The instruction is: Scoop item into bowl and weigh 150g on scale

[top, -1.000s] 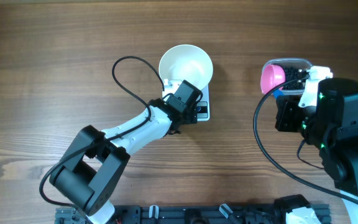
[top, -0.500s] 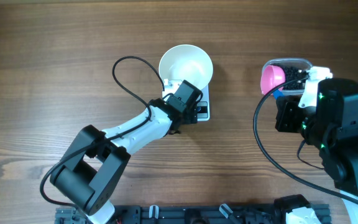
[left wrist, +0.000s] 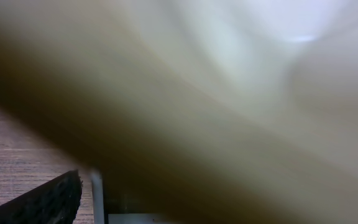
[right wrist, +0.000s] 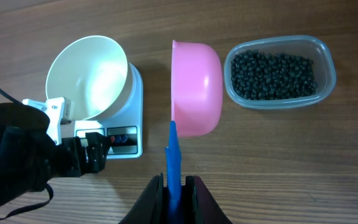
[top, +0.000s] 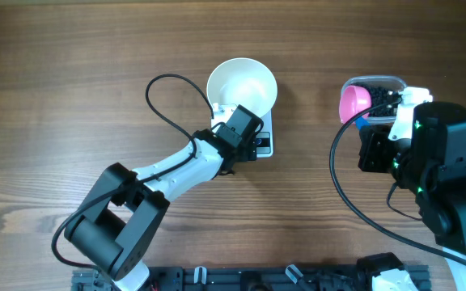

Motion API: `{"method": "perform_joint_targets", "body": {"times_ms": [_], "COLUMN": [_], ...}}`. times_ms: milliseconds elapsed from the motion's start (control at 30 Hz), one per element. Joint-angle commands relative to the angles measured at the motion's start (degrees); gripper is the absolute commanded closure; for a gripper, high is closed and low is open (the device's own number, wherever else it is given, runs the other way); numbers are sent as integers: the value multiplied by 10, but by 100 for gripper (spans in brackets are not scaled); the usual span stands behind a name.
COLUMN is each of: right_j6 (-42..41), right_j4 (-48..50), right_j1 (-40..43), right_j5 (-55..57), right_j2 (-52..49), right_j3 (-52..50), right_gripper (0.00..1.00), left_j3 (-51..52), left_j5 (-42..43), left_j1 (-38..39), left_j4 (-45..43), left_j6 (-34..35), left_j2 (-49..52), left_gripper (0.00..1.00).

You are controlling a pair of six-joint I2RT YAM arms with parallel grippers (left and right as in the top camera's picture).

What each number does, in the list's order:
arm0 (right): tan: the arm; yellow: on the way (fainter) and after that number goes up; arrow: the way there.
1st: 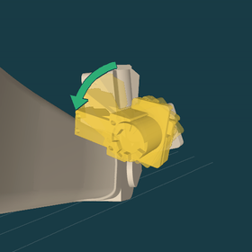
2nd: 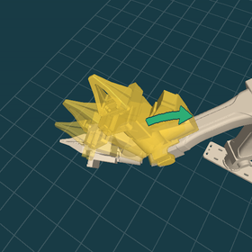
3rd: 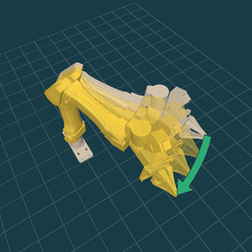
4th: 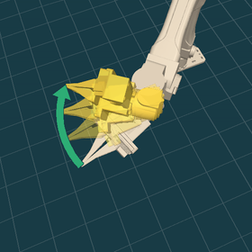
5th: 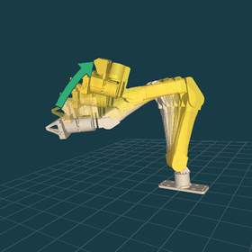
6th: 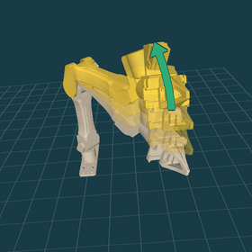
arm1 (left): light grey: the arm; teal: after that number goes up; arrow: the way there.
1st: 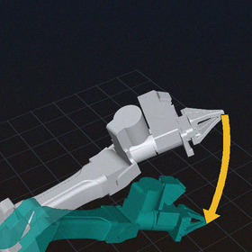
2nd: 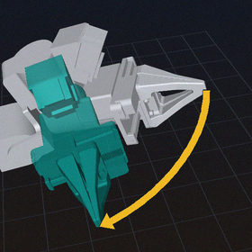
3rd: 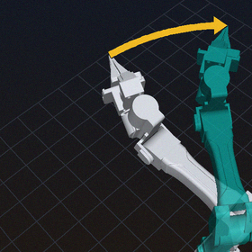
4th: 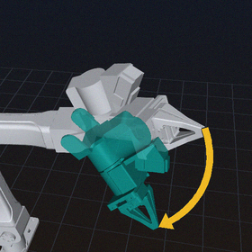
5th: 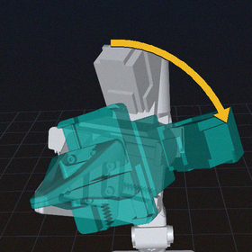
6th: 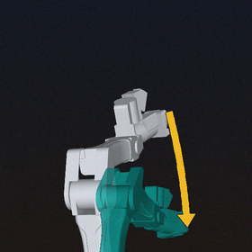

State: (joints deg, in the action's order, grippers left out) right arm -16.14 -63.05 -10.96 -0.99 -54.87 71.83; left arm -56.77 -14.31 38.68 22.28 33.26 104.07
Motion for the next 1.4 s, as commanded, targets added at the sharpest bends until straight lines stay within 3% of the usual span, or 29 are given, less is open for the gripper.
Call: {"method": "perform_joint_targets", "body": {"times_ms": [0, 367, 700, 1033, 1167, 1367], "right_j6": [11, 11, 12, 11, 11, 12], "right_j4": [-2, 0, 1, 2, 2, 2], "right_j1": [2, 2, 2, 2, 2, 2], "right_j5": [10, 10, 10, 10, 10, 10], "right_j2": [0, 0, 0, 0, 0, 0], "right_j3": [16, 16, 16, 16, 16, 16], "right_gripper": [96, 96, 96, 96, 96, 96], "left_j3": [43, 24, 24, 24, 24, 24], "left_j5": [-18, -17, 33, 64, 64, 64], "left_j1": [-3, -3, -3, -7, -47, -183], "left_j4": [13, 37, 37, 73, 126, 201], "left_j6": [-11, -11, -11, -28, -30, -28], "left_j2": [67, -31, -83, -277, -339, -393], "left_gripper": [0, 0, 0, 0, 0, 0]}}
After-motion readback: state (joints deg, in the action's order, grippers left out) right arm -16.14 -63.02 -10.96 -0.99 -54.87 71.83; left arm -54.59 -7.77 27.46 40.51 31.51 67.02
